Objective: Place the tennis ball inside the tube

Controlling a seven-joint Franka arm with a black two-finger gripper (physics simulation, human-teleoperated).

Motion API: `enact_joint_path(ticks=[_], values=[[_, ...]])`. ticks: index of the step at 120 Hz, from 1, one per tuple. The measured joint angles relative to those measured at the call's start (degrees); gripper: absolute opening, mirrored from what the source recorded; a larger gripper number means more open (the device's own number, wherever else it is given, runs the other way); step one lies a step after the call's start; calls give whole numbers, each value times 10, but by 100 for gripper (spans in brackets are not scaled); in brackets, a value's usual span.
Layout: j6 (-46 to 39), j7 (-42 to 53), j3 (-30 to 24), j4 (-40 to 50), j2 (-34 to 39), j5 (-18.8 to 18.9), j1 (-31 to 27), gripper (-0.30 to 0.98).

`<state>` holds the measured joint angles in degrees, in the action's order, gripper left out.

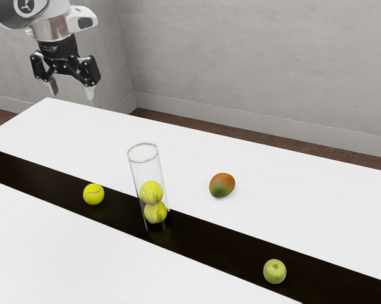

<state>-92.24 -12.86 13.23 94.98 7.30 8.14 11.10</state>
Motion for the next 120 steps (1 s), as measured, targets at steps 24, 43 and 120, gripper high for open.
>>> enact_joint_path(ticks=[24, 43, 120], values=[[-6, -5, 0, 22, -10, -2, -20, 69], [-56, -9, 0, 140, -27, -7, -46, 69], [-285, 56, 3, 210, -216, -135, -131, 69]])
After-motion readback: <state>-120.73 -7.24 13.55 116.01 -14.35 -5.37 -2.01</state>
